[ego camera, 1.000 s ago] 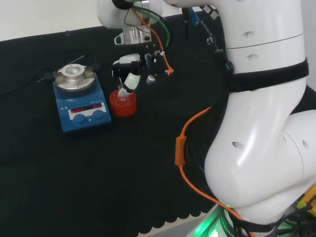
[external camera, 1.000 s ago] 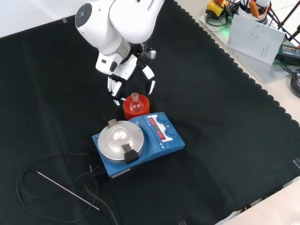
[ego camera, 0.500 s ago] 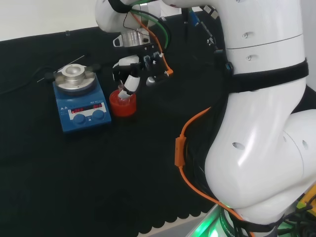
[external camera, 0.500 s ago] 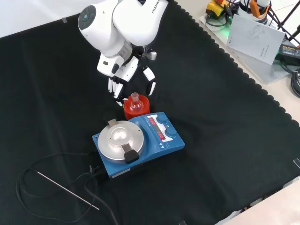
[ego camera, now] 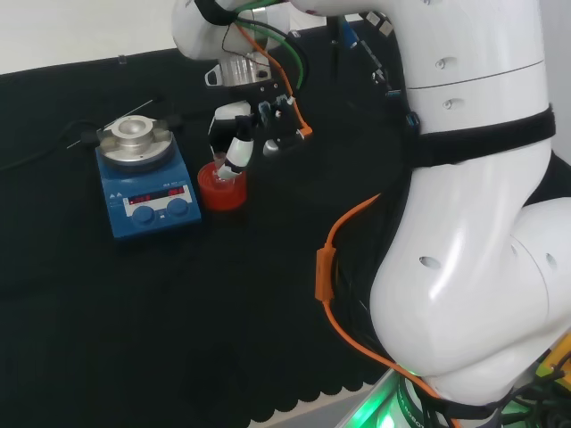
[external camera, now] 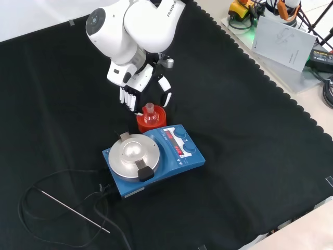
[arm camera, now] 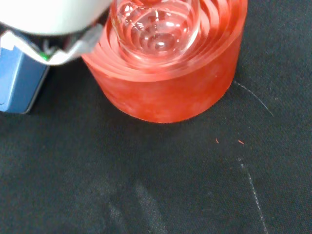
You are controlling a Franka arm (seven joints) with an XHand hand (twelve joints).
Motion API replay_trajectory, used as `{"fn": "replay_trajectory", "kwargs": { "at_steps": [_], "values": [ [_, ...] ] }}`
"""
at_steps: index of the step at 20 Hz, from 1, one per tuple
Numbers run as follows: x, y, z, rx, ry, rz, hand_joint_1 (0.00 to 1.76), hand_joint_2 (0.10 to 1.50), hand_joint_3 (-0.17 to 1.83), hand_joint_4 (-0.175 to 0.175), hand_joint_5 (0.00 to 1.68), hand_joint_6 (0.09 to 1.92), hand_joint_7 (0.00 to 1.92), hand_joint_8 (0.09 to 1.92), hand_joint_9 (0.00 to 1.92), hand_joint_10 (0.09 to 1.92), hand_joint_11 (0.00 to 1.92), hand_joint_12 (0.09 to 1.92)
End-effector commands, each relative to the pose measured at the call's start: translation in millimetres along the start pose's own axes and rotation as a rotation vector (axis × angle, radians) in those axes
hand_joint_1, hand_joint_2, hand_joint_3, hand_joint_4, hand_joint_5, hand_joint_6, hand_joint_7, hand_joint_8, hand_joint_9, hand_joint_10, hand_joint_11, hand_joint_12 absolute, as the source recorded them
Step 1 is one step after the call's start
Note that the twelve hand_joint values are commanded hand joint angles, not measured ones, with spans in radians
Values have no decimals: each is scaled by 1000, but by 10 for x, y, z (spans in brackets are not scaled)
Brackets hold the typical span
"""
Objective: Pick up the round-bottom flask.
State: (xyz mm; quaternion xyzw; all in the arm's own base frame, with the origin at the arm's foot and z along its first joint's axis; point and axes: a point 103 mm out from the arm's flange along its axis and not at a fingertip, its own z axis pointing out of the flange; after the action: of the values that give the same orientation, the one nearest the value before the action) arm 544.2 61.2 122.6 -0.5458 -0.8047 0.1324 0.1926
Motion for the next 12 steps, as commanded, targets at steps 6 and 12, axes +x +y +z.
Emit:
{"fn": "replay_trajectory", "kwargs": {
  "at_steps": [6, 12],
  "values": [
    [10, 7, -18, -41, -6, 6, 1051, 339, 959, -157, 941, 914, 907, 908, 1011, 769, 767, 1300],
    [69, 70, -49, -1, -22, -2, 988, 319, 956, -122, 596, 1121, 786, 971, 852, 862, 759, 1317]
  ]
}}
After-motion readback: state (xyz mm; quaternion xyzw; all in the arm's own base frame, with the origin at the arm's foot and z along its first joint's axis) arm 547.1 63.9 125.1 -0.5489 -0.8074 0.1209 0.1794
